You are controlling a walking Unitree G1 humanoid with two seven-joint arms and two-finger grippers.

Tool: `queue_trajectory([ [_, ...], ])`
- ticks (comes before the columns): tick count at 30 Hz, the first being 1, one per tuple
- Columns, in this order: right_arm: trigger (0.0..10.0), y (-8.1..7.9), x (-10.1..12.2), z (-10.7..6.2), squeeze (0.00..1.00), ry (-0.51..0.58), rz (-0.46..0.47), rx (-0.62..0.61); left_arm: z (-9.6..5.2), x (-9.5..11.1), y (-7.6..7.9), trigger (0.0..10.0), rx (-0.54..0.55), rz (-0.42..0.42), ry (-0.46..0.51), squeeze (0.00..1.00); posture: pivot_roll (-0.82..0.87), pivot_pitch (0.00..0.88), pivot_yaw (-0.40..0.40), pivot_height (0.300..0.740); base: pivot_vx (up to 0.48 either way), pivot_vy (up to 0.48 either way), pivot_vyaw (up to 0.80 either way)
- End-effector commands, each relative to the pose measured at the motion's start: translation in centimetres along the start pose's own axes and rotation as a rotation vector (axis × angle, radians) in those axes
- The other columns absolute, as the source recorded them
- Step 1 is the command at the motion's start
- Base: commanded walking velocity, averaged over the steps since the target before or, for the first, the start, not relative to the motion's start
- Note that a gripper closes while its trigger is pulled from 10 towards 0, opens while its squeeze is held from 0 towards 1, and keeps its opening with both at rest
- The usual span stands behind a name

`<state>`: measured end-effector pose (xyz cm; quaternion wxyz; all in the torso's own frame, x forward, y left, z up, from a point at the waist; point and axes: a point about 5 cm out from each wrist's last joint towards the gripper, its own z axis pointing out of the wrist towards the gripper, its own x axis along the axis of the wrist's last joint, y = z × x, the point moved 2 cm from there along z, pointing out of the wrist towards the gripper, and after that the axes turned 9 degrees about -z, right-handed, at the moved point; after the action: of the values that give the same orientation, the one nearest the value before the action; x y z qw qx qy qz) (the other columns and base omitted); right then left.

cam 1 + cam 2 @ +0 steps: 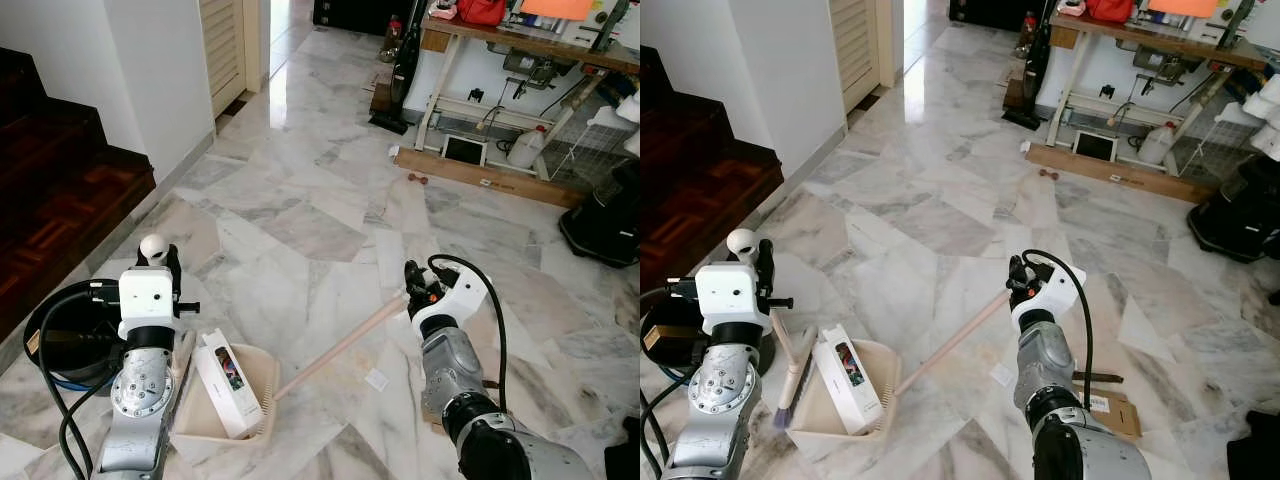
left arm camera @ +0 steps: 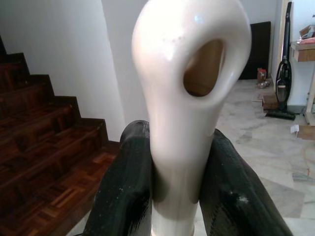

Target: Sweep floor

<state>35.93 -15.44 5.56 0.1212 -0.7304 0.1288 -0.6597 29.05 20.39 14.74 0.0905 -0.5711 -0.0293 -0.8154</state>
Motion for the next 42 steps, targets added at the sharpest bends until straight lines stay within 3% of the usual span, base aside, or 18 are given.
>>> queue_trajectory([
  [1,10.0,1.0,1.3,0.2,0.00,0.060,0.014,-0.047,0.1,1.3,0.2,10.0,-0.005,0.001,0.054,0.00,0.13,0.000,-0.097,0.740,0.000,0.000,0.00],
  [9,10.0,1.6,1.5,0.1,0.00,0.066,0.025,-0.086,0.2,1.5,-0.4,10.0,0.024,0.020,0.064,0.00,0.13,0.000,-0.097,0.740,0.000,0.000,0.00],
  [14,10.0,2.0,1.7,0.1,0.00,0.072,0.031,-0.106,0.0,1.3,-0.1,10.0,0.005,0.013,0.053,0.00,0.14,0.006,-0.096,0.740,0.000,0.000,0.00],
  [31,10.0,2.5,3.1,0.4,0.00,0.112,-0.032,-0.103,-1.8,-1.3,0.5,10.0,-0.007,0.013,-0.045,0.00,0.12,0.009,-0.099,0.740,0.000,0.000,0.00],
  [42,10.0,2.5,3.0,0.4,0.00,0.113,-0.038,-0.098,-1.6,-1.4,0.7,10.0,-0.009,0.008,-0.047,0.00,0.12,0.006,-0.101,0.740,0.000,0.000,0.66],
])
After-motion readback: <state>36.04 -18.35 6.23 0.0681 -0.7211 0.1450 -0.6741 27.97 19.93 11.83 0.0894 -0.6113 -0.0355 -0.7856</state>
